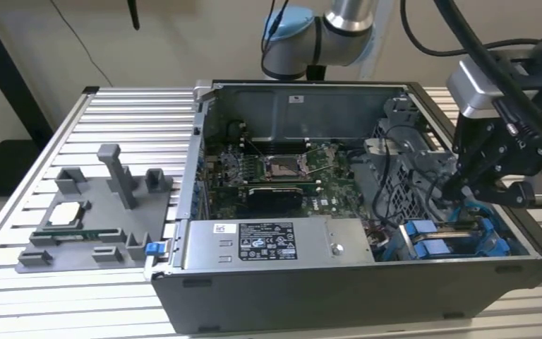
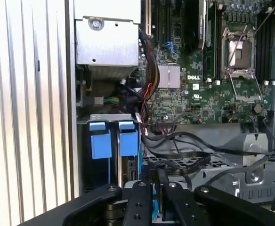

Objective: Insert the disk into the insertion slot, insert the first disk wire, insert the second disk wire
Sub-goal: 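Insert the second disk wire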

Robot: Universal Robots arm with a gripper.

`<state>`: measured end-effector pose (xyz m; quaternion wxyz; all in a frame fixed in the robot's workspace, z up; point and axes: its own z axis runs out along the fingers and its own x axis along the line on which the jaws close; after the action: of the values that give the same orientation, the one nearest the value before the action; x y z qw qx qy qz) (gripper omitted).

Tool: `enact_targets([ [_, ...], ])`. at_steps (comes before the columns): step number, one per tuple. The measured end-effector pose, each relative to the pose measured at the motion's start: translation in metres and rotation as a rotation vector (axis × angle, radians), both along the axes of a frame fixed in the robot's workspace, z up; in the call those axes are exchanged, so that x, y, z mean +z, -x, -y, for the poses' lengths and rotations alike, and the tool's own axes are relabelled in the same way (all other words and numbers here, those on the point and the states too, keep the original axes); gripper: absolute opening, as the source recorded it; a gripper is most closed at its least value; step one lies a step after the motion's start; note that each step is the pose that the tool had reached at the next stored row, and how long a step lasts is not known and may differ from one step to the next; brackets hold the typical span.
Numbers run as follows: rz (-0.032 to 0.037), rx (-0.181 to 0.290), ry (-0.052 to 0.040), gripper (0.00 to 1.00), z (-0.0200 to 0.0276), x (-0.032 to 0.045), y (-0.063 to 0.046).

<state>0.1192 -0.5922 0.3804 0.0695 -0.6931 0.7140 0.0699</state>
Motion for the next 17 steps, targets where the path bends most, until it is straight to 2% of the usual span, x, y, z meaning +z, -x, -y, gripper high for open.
enact_targets([
  [2, 0.0003, 0.005, 0.022, 0.0, 0.0, 0.0, 0.0001],
  [3, 0.0006, 0.008, 0.0358, 0.0, 0.0, 0.0, 0.0001],
  [6, 0.0039, 0.016, 0.0862, 0.0, 0.0001, 0.0, 0.0005],
  [8, 0.0059, 0.021, 0.1131, 0.0, 0.0, -0.0003, 0.0006],
  [9, 0.0058, 0.021, 0.1194, 0.0, 0.0, -0.0004, 0.0006],
  [12, 0.0097, 0.021, 0.1208, 0.0, -0.0003, -0.0034, 0.0006],
  [17, 0.0199, 0.02, 0.1274, 0.0, -0.0042, -0.0098, 0.0006],
])
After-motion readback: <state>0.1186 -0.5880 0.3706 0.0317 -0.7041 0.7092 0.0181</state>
